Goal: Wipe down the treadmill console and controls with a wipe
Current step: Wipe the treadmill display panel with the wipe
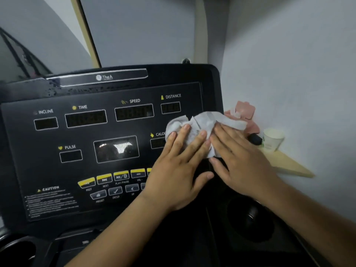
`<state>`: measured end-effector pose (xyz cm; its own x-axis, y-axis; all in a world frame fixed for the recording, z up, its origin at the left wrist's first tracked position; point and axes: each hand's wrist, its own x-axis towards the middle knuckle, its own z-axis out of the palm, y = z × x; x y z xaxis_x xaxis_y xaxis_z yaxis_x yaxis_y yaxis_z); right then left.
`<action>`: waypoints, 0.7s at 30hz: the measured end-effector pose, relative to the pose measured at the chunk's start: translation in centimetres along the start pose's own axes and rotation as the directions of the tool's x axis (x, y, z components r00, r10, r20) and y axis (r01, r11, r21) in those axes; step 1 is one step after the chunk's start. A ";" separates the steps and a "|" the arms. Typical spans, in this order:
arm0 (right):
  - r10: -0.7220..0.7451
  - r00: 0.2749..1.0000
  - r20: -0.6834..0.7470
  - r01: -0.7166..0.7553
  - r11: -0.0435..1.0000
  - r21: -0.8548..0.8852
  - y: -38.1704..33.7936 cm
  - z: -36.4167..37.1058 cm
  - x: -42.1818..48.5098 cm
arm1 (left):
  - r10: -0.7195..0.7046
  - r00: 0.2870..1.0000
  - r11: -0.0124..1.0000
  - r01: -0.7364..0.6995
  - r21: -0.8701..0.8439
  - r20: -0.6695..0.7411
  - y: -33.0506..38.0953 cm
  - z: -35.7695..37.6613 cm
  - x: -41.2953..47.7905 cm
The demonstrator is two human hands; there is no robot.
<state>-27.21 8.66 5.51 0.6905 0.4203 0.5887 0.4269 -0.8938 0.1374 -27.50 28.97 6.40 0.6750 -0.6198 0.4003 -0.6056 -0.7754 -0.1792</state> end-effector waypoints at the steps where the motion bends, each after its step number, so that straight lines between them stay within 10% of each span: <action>1: 0.012 1.000 -0.010 -0.012 1.000 0.001 0.4 -0.5 1.6 | -0.007 1.000 1.000 0.007 0.009 -0.019 -0.7 -0.7 1.2; 21: -0.065 0.998 -0.008 0.065 0.990 0.122 -5.8 -3.7 15.5 | -0.126 0.980 0.988 0.138 0.070 -0.155 -12.7 -8.6 2.7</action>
<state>-21.16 19.75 16.81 0.6566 0.4759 0.5852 0.5392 -0.8387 0.0770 -21.64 38.22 17.45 0.6725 -0.4907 0.5541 -0.4755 -0.8601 -0.1845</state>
